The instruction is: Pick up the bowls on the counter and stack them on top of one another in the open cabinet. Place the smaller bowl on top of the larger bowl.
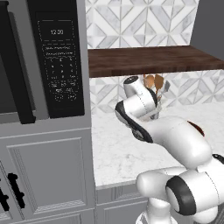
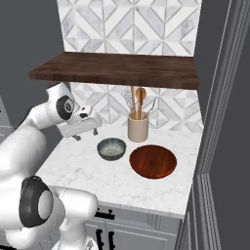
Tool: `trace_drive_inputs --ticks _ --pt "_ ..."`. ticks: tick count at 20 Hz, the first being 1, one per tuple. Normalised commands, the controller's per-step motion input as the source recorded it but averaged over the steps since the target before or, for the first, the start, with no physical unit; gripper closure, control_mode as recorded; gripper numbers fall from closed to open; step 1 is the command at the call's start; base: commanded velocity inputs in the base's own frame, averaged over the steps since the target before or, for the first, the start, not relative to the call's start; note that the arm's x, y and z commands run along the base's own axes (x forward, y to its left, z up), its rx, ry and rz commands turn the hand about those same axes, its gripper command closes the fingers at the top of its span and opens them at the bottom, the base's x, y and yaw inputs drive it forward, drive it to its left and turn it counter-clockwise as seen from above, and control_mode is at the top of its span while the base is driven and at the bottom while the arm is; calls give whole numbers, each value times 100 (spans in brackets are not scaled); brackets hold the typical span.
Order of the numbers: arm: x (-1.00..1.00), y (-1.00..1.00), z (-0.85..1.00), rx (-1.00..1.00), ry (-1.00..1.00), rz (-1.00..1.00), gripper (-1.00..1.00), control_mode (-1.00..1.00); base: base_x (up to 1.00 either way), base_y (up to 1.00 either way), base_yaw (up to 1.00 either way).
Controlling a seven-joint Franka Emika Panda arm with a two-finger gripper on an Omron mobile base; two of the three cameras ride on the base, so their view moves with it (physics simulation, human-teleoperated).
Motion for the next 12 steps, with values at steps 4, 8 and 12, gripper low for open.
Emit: trace_drive_inputs --ticks 4,8,12 --pt "32 -1 -60 -1 0 0 -100 -100 0 0 0" --pt "38 0 -57 0 3 1 -100 -100 0 0 0" --pt "33 0 -35 0 5 1 -100 -100 0 0 0"
